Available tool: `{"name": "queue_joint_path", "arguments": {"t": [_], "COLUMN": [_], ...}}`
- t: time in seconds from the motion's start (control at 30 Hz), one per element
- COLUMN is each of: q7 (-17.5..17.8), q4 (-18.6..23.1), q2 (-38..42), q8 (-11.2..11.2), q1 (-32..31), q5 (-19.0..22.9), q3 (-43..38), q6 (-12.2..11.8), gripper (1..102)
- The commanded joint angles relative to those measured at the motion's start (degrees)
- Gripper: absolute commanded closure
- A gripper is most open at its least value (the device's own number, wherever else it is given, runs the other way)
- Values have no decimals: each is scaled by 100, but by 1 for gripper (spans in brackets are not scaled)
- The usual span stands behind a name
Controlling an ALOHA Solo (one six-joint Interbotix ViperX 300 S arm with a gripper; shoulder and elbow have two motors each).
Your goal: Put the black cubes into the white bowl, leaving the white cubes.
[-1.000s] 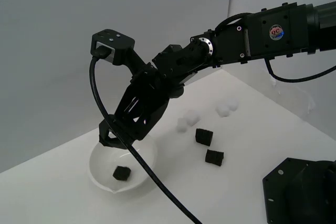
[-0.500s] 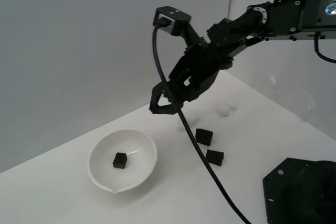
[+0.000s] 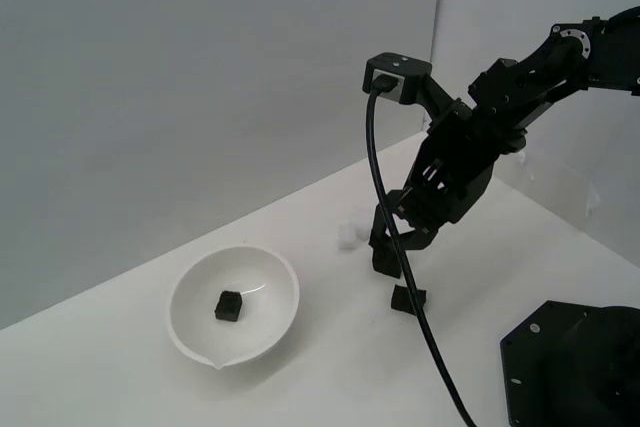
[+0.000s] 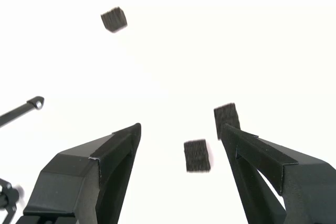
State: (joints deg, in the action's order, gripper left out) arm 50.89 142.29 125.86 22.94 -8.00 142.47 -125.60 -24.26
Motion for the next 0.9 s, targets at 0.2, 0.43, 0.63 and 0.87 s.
{"name": "queue_joint_path", "arguments": {"t": [0.2, 0.43, 0.63, 0.87], "q7": [70, 53, 44, -105], "q4": [431, 431, 360, 290], "q2": [62, -220, -747, -1239], "q8": [26, 26, 35, 35], "q1": [-97, -97, -97, -308], "q5": [413, 413, 334, 272], "q3": [-79, 211, 738, 1230], "q6": [457, 659, 729, 729], "gripper": [18, 20, 20, 20]}}
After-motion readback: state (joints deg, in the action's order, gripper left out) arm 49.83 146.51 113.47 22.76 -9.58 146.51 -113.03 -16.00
